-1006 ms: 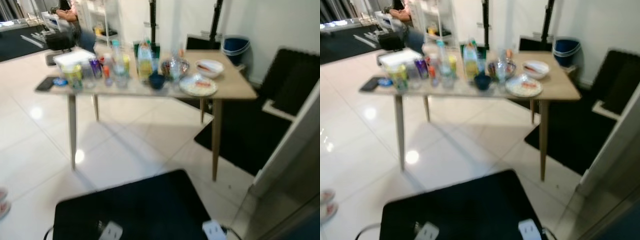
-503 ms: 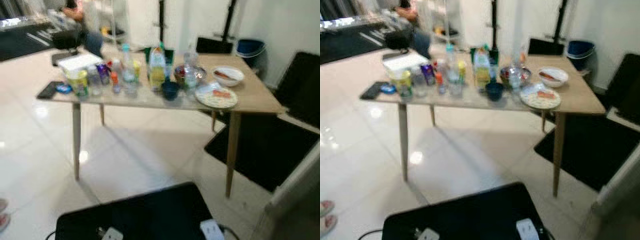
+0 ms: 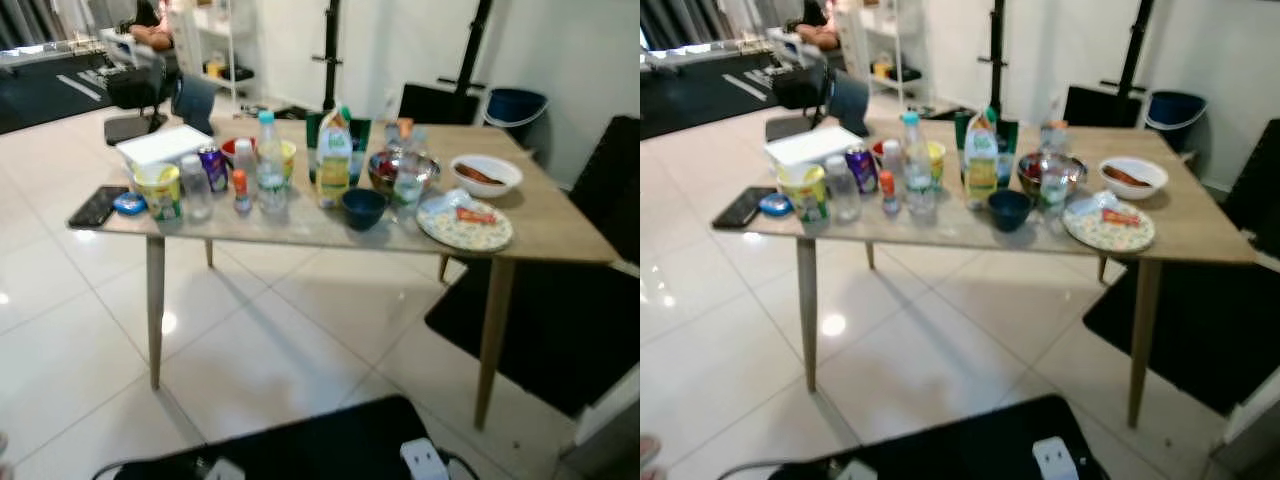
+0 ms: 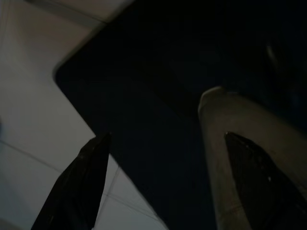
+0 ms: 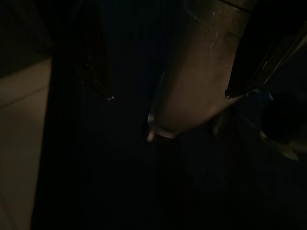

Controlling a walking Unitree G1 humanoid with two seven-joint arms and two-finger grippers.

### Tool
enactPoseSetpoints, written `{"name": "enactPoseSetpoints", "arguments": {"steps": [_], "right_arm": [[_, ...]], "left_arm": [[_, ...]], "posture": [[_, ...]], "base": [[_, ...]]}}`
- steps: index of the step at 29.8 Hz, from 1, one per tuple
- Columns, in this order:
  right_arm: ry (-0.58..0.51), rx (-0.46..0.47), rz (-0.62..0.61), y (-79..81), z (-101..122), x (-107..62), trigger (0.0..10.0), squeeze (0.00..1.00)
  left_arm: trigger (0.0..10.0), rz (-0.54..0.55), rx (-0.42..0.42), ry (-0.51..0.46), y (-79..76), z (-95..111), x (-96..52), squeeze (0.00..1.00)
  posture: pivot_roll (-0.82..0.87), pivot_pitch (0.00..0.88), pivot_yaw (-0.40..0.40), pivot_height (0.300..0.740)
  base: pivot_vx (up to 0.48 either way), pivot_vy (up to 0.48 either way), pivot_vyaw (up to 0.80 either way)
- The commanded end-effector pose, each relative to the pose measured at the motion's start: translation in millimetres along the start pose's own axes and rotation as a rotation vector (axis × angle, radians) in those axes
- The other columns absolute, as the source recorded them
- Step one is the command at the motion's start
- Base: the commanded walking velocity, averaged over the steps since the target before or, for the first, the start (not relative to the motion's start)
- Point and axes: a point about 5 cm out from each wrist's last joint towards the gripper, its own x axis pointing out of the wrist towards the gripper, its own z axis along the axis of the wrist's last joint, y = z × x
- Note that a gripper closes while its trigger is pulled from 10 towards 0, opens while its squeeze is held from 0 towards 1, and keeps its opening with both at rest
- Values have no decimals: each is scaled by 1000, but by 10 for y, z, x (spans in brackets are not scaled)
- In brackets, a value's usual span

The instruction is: Restocking fridge

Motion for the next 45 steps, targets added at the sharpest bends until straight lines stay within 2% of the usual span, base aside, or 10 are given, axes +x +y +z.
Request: {"name": "enactPoseSetpoints", "arguments": {"steps": [1, 24, 31, 35, 38, 39, 41, 43, 44, 45], "right_arm": [[-2, 20, 2, 30, -17, 5, 10000, 0], [-29, 31, -8, 6, 16, 1, 10000, 0], [-114, 56, 30, -50, 160, -14, 10000, 0], [-170, 12, 157, -29, 254, -35, 10000, 0], [-223, -9, 329, 11, 345, -74, 10000, 0], [-223, -9, 329, 11, 345, -74, 10000, 0], [-251, -40, 409, 15, 397, -104, 10000, 0], [-269, -72, 504, 3, 436, -147, 10000, 0], [-279, -97, 594, -1, 462, -190, 10000, 0], [-279, -97, 594, -1, 462, -190, 10000, 0]], "left_arm": [[10000, -11, 9, 39, -23, -96, -11, 0], [10000, -10, 10, 42, -28, -109, -13, 0], [10000, -3, 8, 47, -22, -121, -15, 0], [10000, -2, 4, 56, -15, -140, -18, 0], [10000, -6, -1, 58, -25, -145, -18, 0], [10000, -6, -1, 58, -25, -145, -18, 0], [10000, -11, -1, 57, -39, -145, -17, 0], [10000, -15, -1, 57, -53, -145, -16, 0], [10000, -17, 0, 57, -60, -145, -16, 0], [10000, -17, 0, 57, -60, -145, -16, 0]], "posture": [[-31, 0, 4, 740], [-29, 0, 3, 740], [-28, 0, 2, 740], [-33, 0, 5, 740], [-34, 0, 3, 740], [-34, 0, 3, 740], [-37, 0, 4, 740], [-41, 0, 4, 740], [-41, 0, 4, 740], [-41, 0, 4, 740]], "base": [[337, 0, 0], [340, 0, 0], [303, 0, 0], [0, 0, 0], [0, 0, 0], [0, 0, 0], [0, 0, 0], [0, 0, 0], [0, 0, 0], [0, 0, 0]]}}
